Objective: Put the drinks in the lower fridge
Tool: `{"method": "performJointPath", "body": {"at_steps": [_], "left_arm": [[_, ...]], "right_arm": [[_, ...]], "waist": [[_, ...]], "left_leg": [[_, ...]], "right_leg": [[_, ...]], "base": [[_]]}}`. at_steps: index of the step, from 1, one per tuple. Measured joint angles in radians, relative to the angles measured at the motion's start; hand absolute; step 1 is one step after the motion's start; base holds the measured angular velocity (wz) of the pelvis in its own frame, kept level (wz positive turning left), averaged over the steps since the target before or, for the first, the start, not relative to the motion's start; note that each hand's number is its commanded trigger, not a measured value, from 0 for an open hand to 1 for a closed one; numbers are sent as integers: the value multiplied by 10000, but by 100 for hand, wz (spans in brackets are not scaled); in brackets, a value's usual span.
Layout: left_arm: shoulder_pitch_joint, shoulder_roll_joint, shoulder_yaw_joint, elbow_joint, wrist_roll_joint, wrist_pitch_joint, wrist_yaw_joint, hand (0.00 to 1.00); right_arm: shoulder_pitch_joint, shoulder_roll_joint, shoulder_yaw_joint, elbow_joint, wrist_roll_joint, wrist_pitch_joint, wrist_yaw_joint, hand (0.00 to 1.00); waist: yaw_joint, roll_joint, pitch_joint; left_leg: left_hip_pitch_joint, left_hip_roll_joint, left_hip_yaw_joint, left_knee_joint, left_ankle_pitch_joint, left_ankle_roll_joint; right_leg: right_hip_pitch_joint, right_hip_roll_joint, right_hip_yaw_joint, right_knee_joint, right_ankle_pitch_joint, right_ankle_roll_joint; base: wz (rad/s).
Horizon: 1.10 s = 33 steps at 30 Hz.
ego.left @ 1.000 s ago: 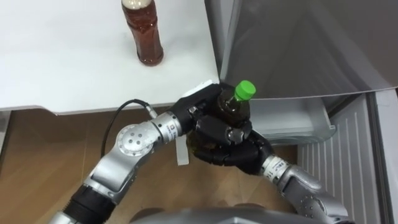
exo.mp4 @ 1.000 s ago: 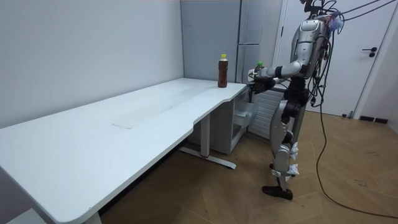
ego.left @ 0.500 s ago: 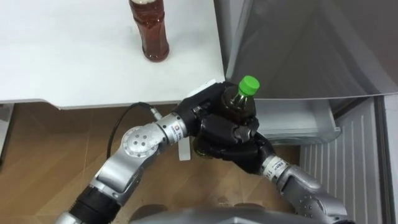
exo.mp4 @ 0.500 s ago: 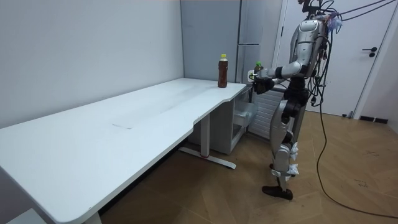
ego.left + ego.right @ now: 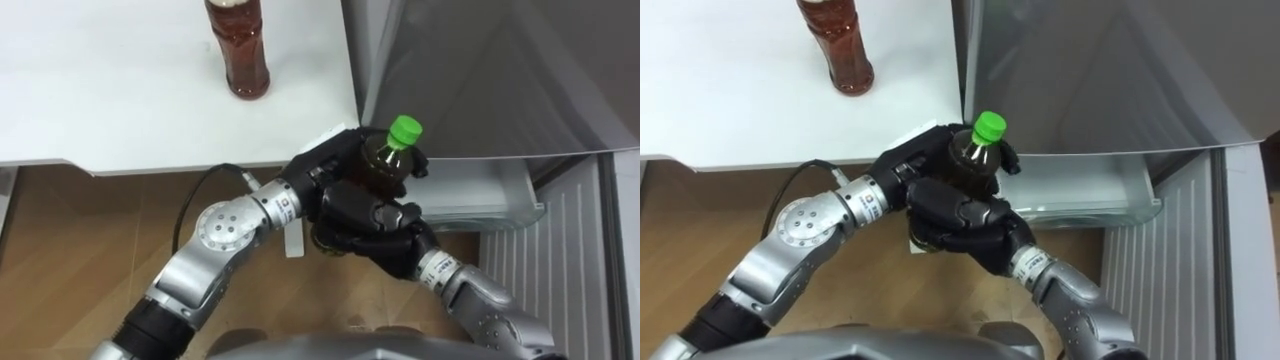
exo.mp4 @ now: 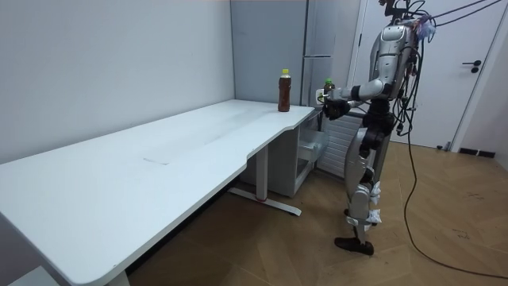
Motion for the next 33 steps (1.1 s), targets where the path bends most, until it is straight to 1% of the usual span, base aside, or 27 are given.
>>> {"method": "performJointPath", "body": {"at_steps": [3, 8, 12, 15, 17, 19, 25, 30, 33], "left_arm": [[-1, -6, -6, -4, -137, -6, 9, 0], [0, -7, -20, -4, -143, -5, 17, 0], [-1, -6, -29, -4, -892, -4, 20, 0], [-1, -6, -150, -7, -1292, -5, 20, 0], [-2, 25, -107, -2, -1300, -4, 35, 0], [-1, 29, -125, 9, -1301, -4, 32, 0], [-1, 48, -196, 10, -1307, -4, -69, 0], [-2, 47, -157, 26, -1306, -11, -269, 0], [-1, 49, -160, 65, -1301, -11, -319, 0]], "right_arm": [[0, 14, 72, 3, 63, 0, 0, 100], [11, 11, 207, 25, 337, 19, 0, 100], [10, 11, 245, 26, 578, 33, 84, 100], [11, -9, 337, 52, 753, 134, 92, 100], [12, -87, 465, 52, 926, 146, 259, 100], [12, -69, 570, 50, 1132, 192, 509, 100], [8, -77, 608, 49, 1199, 255, 649, 100], [9, -121, 568, 50, 1195, 269, 852, 100], [8, -192, 502, 50, 1163, 419, 982, 100]], "waist": [[2, -33, -24], [1, -29, -30], [-19, -12, -29], [-4, 27, -25], [-27, 69, -10], [-54, 114, 12], [-226, 201, 80], [-301, 188, 88], [-300, 182, 92]], "left_leg": [[3, -1, 0, 1, 0, 0], [4, 1, -2, 1, 0, 0], [26, 1, -10, -29, 0, 0], [65, 0, -7, -77, 0, 0], [67, 1, -6, -76, 0, 0], [101, 1, 3, -75, 0, 0], [168, 1, 2, -93, 0, -1], [184, 1, 12, -99, 0, -1], [188, 1, 12, -106, 0, -1]], "right_leg": [[4, 0, 2, 0, 0, 0], [8, 1, 2, 1, 1, -1], [11, 2, 5, 3, 1, -2], [32, 8, 9, 0, 1, -2], [30, 10, 13, -1, 1, -2], [55, 9, 23, -1, 2, -3], [159, 9, 5, -22, 0, 0], [153, 11, 21, -14, 0, 0], [147, 12, 21, -15, 0, 0]], "base": [[0], [0], [0], [0], [0], [0], [1], [0], [0]]}}
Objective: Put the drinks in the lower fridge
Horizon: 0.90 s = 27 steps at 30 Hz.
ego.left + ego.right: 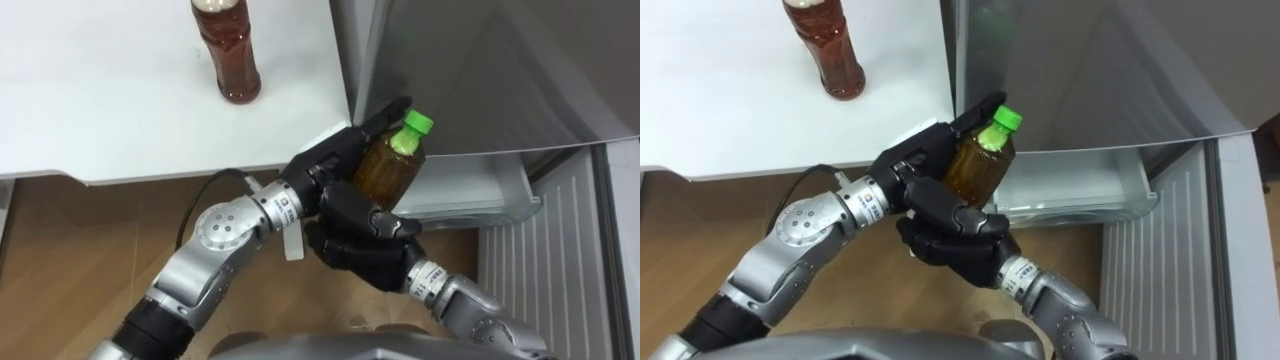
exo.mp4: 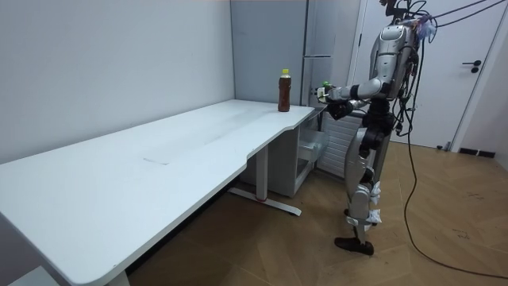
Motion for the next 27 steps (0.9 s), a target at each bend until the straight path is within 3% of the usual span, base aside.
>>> {"method": "performJointPath", "body": {"at_steps": [8, 13, 17, 27], "left_arm": [[-159, 26, 13, 617, 2, -34, -475, 0], [-253, 330, -56, 891, -5, -47, -855, 0], [-252, 337, -114, 985, -2, -40, -951, 0], [-275, 471, -391, 1244, -11, -42, -1072, 0]], "right_arm": [[-1, -257, -47, 1, -55, 261, 17, 100], [-1, -353, -100, 0, -54, 430, 15, 100], [-1, -556, -101, -1, -54, 482, 15, 100], [-1, -984, -218, 1, -141, 707, -145, 100]], "waist": [[-86, -34, 3], [-270, -109, 6], [-327, -103, 2], [-797, -56, -12]], "left_leg": [[-24, -2, -5, 4, 1, 1], [-41, -3, 3, 17, 1, 1], [-39, -12, 5, 17, 1, 1], [-23, -13, 9, 13, 2, 1]], "right_leg": [[-106, -3, 3, 13, 0, 0], [-126, -3, 33, -7, -3, 2], [-127, -6, 30, -22, -5, 5], [-121, -6, 28, -7, -5, 4]], "base": [[0], [0], [0], [0]]}}
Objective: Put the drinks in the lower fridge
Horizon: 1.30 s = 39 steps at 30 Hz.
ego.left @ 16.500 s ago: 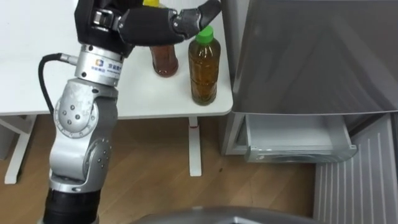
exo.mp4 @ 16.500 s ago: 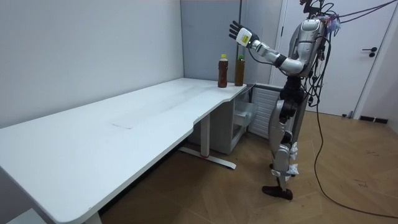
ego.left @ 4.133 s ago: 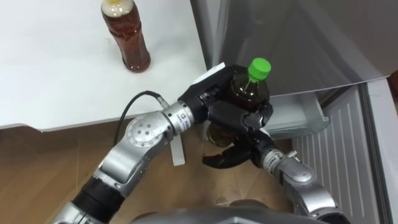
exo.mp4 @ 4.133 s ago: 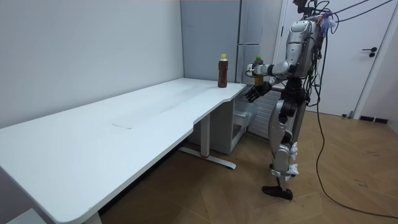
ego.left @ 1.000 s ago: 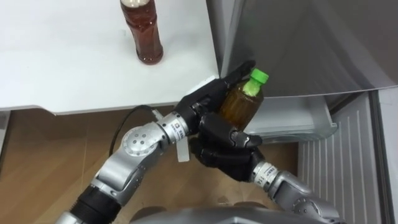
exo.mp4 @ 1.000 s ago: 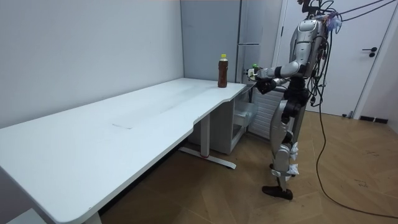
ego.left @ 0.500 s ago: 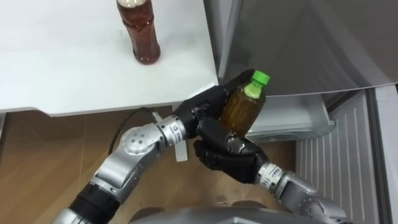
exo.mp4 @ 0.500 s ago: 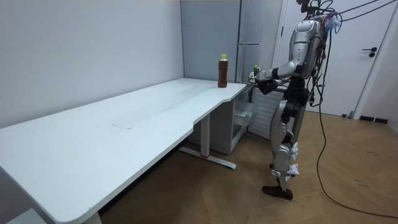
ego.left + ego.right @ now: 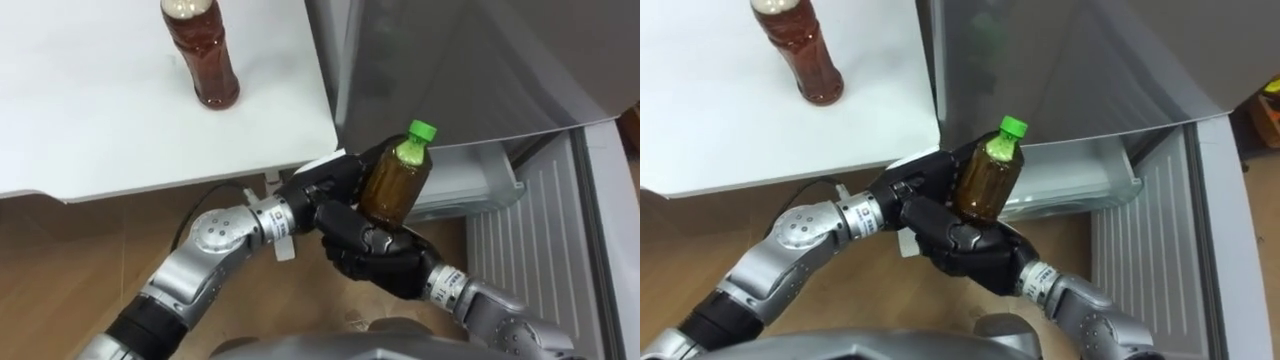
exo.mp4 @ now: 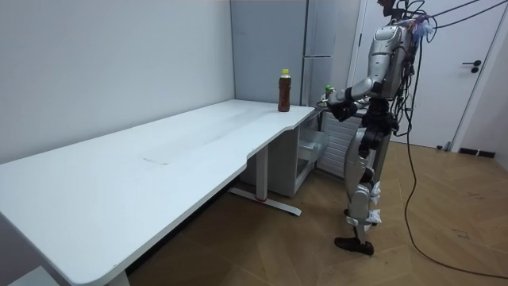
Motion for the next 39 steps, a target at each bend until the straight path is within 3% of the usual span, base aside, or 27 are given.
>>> {"method": "performJointPath", "body": {"at_steps": [4, 10, 17, 27, 29, 32, 34, 39], "left_arm": [[-116, 28, -57, 254, 10, -35, -111, 0], [-150, 41, -27, 485, 22, -213, -173, 0], [-271, -146, -234, 1868, -37, -237, -483, 0], [-90, -257, 268, 3188, 120, -369, -714, 0], [-64, -172, 279, 3460, 428, -318, -710, 0], [422, 156, 357, 3817, 2144, 168, -872, 0], [664, 327, 375, 3877, 2585, 333, -883, 0], [1081, 402, 729, 4256, 2627, 557, -791, 0]], "right_arm": [[2, -11, -278, 0, 1, 200, -371, 100], [13, -11, -431, 12, 3, 205, -602, 100], [14, 102, -919, 785, 41, 203, -1416, 100], [70, 302, -1205, 1302, 51, 211, -2300, 100], [71, 369, -1498, 1301, 144, 206, -2457, 100], [53, 680, -2556, 1290, 882, 165, -2585, 100], [7, 760, -2891, 1302, 1387, 80, -2718, 100], [-88, 760, -3069, 1329, 1836, -36, -3048, 100]], "waist": [[-45, 34, 11], [-207, 32, 15], [-181, 26, 13], [-91, 8, 17], [-14, 2, 17], [42, -49, 15], [77, -114, 26], [71, -248, -7]], "left_leg": [[68, -16, 6, -7, 2, 4], [148, -42, 48, -13, 4, 6], [162, -46, 18, -38, 4, 6], [423, -57, 41, -196, 5, 4], [427, -58, 50, -204, 5, 4], [428, -58, 48, -203, 5, 4], [421, -58, 51, -209, 5, 3], [411, -60, 48, -209, 5, 3]], "right_leg": [[72, -21, 6, 15, -3, 4], [120, -48, 43, 0, -32, 38], [158, -48, -16, -54, -29, 34], [345, -45, 10, -115, -30, 34], [345, -45, 11, -121, -31, 36], [345, -42, 8, -138, -32, 38], [337, -41, 8, -138, -40, 42], [341, -40, -18, -162, -42, 41]], "base": [[0], [-1], [1], [-1], [0], [0], [0], [0]]}}
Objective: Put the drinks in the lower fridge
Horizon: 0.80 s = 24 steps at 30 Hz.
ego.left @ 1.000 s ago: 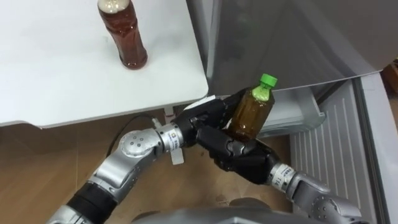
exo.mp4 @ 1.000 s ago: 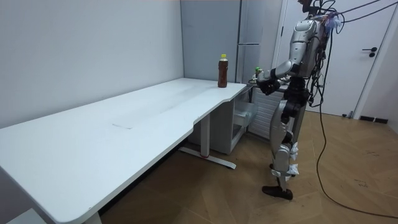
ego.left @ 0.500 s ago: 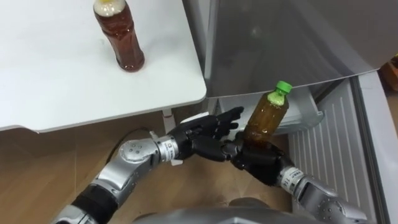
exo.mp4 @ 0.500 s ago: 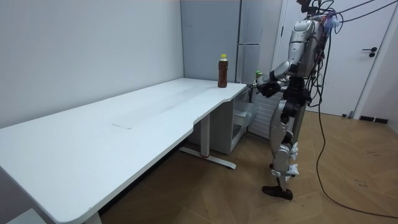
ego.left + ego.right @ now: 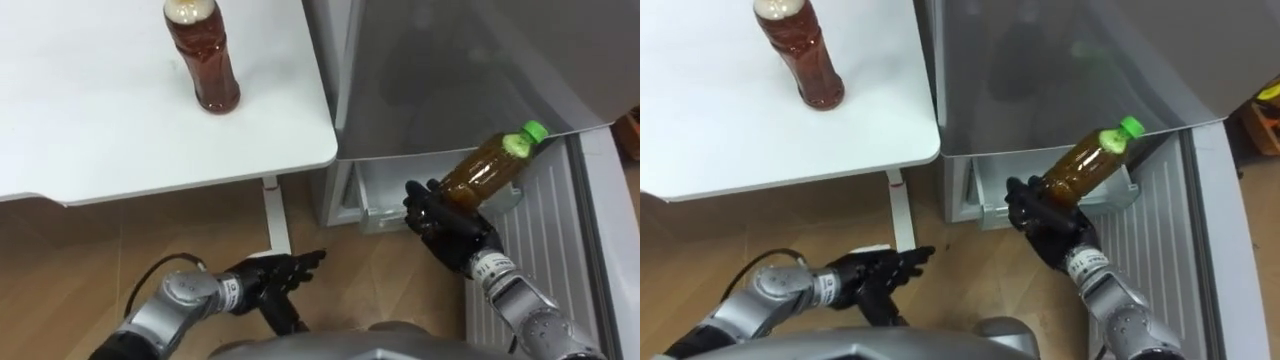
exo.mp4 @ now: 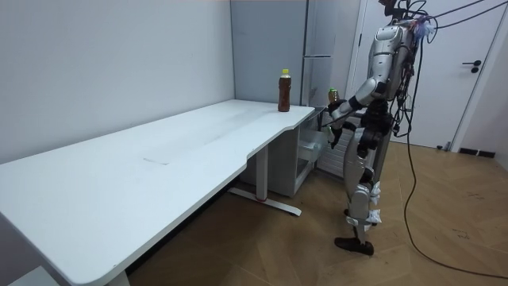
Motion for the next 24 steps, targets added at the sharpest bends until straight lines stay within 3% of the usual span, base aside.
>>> {"method": "performJointPath", "body": {"at_steps": [5, 9, 12, 19, 23, 24], "left_arm": [[189, -177, 413, 424, -3, 0, 262, 0], [281, -592, 1274, 1396, -20, -14, 613, 0], [483, -671, 1700, 1849, -186, -141, 875, 0], [1266, -701, 3421, 3049, -1416, -529, 2079, 0], [1708, -737, 3581, 3157, -2531, -738, 2681, 0], [1712, -775, 3697, 3362, -2703, -808, 2839, 0]], "right_arm": [[67, 0, -64, -8, 254, 0, -391, 100], [99, 15, -344, -33, 232, -73, -728, 100], [101, 18, -437, -35, 240, -129, -1130, 100], [78, 135, -1159, 109, 748, -260, -2112, 100], [77, 137, -1200, 330, 1471, -289, -2412, 100], [67, 136, -1239, 425, 1528, -291, -2411, 100]], "waist": [[15, 38, -43], [76, 191, -187], [195, 274, -249], [789, 8, -140], [855, -56, -132], [903, -61, -92]], "left_leg": [[-24, 2, 3, -4, 0, 0], [-18, 1, 6, -11, -1, -1], [48, 0, 0, -101, 3, -4], [177, 1, 64, -116, 3, -4], [5, -13, -134, -58, 2, -4], [-54, -10, -186, -7, 1, -4]], "right_leg": [[-16, 4, 0, -6, 2, -2], [-15, 4, 14, -20, 2, -2], [17, 9, 5, -21, 2, -3], [178, 8, -7, -91, 1, -1], [156, 0, -149, -153, 5, 4], [147, -2, -216, -152, 5, 3]], "base": [[0], [0], [0], [0], [14], [10]]}}
